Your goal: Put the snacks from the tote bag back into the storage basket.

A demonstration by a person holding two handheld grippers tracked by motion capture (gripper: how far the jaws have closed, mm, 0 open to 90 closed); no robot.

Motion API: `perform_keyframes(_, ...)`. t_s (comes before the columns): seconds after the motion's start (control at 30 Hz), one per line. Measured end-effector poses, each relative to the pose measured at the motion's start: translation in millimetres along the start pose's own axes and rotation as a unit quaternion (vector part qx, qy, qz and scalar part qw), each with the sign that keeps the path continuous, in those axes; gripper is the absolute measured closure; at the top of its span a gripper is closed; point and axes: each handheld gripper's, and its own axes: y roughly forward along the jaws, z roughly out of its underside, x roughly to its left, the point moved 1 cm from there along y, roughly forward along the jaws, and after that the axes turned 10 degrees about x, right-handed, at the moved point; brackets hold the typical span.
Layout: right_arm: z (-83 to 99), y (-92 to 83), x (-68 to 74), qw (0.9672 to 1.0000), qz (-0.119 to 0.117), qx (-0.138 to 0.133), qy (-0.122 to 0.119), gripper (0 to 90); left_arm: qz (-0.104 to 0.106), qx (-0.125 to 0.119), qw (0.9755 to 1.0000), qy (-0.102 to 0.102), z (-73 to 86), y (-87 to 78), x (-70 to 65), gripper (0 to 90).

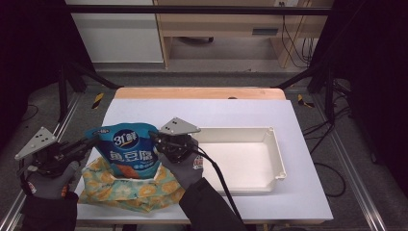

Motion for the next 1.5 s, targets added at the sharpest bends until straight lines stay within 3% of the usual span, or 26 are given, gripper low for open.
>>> perform_keyframes(0.2, -1.3, -0.4, 0.6, 1.0, -0.003, 0.006, 0.0, 90.0, -0.006, 0.009, 0.9999, 0.001, -1.2, -0.1, -3.4, 89.3)
perform_keyframes(0.5, -3.3, -0.8, 0.7, 1.0, -0.005, 0.008, 0.003, 90.0, -0.029, 0.01, 0.9995, 0.007, -3.1, -0.4, -8.6, 90.0)
perform_keyframes(0.63, -7.9, -5.4, 2.7, 1.0, -0.007, 0.003, 0.002, 90.0, -0.028, -0.001, 0.9996, 0.008, -6.0, -4.7, -10.0, 90.0)
perform_keyframes(1.5, -54.1, -42.4, 6.4, 0.9991, -0.004, -0.035, -0.023, 90.0, -0.038, -0.045, 0.9977, 0.034, -55.4, -38.8, -26.6, 90.0)
